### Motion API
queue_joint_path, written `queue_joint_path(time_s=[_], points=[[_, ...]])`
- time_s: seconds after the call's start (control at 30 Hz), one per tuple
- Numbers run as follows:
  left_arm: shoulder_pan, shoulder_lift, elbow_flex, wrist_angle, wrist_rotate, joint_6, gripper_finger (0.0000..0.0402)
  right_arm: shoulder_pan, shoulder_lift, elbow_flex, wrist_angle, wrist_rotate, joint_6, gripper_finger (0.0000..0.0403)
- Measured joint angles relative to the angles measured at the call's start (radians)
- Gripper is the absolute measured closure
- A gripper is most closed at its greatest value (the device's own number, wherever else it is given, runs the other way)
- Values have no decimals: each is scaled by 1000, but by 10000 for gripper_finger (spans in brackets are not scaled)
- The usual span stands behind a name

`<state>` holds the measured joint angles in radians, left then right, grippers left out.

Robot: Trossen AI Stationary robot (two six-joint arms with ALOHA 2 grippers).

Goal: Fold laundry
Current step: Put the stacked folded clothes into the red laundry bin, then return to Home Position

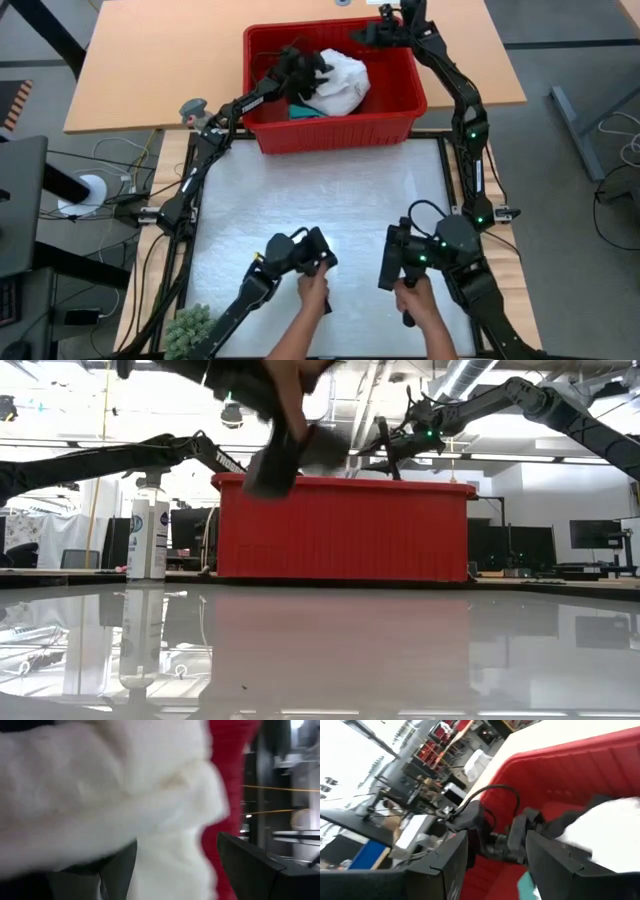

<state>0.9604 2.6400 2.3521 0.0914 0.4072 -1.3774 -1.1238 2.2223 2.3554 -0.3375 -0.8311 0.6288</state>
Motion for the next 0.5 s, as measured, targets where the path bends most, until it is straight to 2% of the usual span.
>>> queue_joint_path(time_s=[0.17,0.37,0.5], points=[[5,-59,0,56,33,-1,136,-24,-38,0,47,-37,41,180],[10,-145,0,79,108,12,136,-61,-110,0,40,-42,-3,180],[8,-234,1,178,231,48,136,-88,-178,2,-9,-103,-62,180]])
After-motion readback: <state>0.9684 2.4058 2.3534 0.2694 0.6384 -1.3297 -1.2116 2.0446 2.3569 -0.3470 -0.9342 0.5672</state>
